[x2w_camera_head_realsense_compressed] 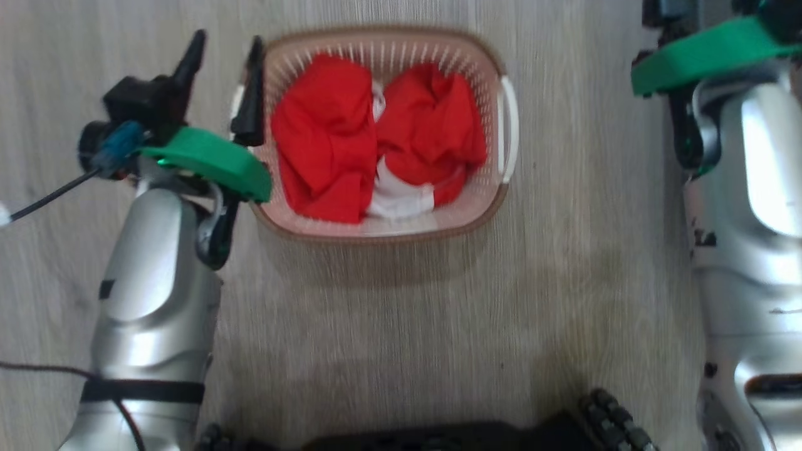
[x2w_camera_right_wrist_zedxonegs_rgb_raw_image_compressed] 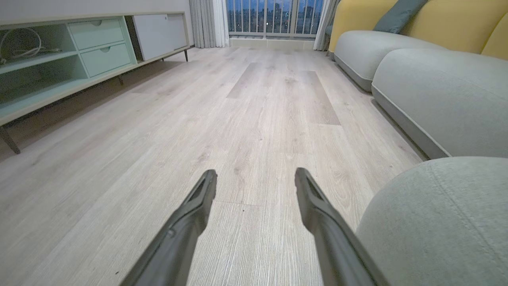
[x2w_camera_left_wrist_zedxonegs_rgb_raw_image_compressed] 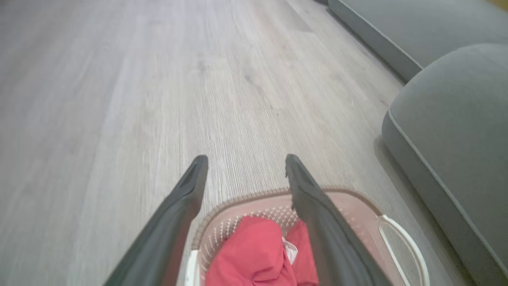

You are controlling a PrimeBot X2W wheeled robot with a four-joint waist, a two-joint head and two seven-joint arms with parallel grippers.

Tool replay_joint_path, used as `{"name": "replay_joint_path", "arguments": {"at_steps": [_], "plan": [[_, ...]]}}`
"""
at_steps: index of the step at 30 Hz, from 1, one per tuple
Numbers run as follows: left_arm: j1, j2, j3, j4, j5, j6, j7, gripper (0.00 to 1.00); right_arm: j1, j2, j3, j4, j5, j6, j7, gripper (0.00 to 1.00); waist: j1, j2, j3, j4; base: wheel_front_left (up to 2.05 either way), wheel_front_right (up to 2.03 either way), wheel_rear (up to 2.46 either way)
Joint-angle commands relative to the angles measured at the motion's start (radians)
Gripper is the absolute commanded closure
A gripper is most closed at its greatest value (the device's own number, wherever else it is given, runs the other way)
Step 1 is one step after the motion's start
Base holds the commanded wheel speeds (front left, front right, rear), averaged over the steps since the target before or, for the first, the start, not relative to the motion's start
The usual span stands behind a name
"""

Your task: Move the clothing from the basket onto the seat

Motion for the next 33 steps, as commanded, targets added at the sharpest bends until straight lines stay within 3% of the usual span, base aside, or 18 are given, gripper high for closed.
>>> {"name": "replay_joint_path", "arguments": {"at_steps": [1, 14, 22, 33], "plan": [[-0.008, 0.018, -0.006, -0.014, -0.014, -0.001, -0.01, 0.0, -0.013, 0.018, 0.016, -0.038, -0.009, 0.0, -0.006, 0.0, -0.0004, 0.0001, 0.09, -0.012, 0.0, 0.0, 0.0], [-0.091, 0.018, -0.298, 0.162, -0.061, 0.0, -0.01, 0.0, -0.085, 0.019, 0.063, -0.081, 0.007, 0.0, -0.006, 0.0, -0.0004, 0.0001, 0.19, -0.061, 0.0, 0.0, 0.0], [-0.186, 0.018, -0.368, 0.343, -0.017, 0.022, -0.01, 0.0, -0.102, 0.019, 0.094, -0.117, 0.029, 0.0, -0.006, 0.0, -0.0004, 0.0001, 0.239, -0.101, 0.0, 0.0, 0.0], [-0.335, 0.018, -0.444, 0.465, 0.01, 0.001, -0.01, 0.0, -0.121, 0.019, 0.125, -0.179, 0.076, 0.0, -0.006, 0.0, -0.0004, 0.0001, 0.322, -0.178, 0.0, 0.0, 0.0]]}}
